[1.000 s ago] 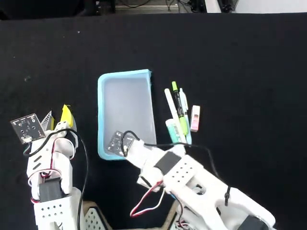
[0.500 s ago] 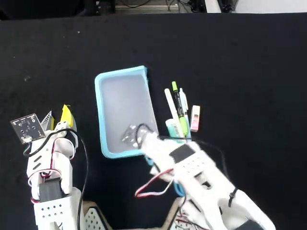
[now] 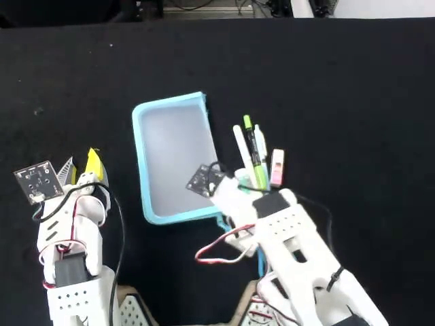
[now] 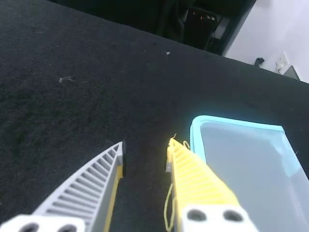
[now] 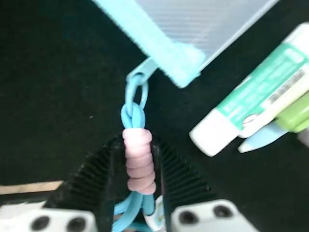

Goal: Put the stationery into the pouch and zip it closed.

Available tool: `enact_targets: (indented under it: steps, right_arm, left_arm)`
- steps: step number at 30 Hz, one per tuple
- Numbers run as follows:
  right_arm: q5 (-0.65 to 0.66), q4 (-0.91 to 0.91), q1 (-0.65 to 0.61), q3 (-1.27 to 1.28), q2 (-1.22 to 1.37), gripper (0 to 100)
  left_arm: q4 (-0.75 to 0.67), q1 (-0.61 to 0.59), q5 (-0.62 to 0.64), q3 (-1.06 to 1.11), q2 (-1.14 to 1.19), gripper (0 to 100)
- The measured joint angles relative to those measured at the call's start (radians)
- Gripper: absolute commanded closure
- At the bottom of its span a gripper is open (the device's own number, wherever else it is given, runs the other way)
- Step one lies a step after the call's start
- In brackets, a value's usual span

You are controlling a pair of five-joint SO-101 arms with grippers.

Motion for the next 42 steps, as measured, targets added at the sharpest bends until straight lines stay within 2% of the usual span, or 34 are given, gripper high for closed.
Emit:
enact_targets:
  steps: [2,4,7,13,21,28,33,39,42]
  right_arm:
    - [-0.043,0.055,-0.031,-0.028,0.0,77.4]
    - [-0.077,0.081,-0.044,-0.044,0.0,74.6]
    - [-0.092,0.08,-0.052,-0.052,0.0,77.3]
    - [-0.1,-0.054,-0.072,-0.043,0.0,80.4]
    - [-0.238,-0.181,-0.256,0.037,0.0,80.4]
    - [-0.265,-0.354,-0.227,0.143,0.0,80.4]
    - [-0.265,-0.374,-0.163,0.144,0.0,80.7]
    - [-0.233,-0.379,-0.149,0.144,0.012,80.9]
    - [-0.229,-0.393,-0.147,0.144,0.068,87.0]
  left_arm:
    - [0.0,0.0,0.0,0.0,0.0,85]
    - [0.0,0.0,0.0,0.0,0.0,85]
    - [0.0,0.0,0.0,0.0,0.0,85]
    - [0.0,0.0,0.0,0.0,0.0,85]
    - [0.0,0.0,0.0,0.0,0.0,85]
    - [0.0,0.0,0.0,0.0,0.0,85]
    - [0.0,0.0,0.0,0.0,0.0,85]
    - [0.0,0.0,0.0,0.0,0.0,85]
    - [0.0,0.0,0.0,0.0,0.0,85]
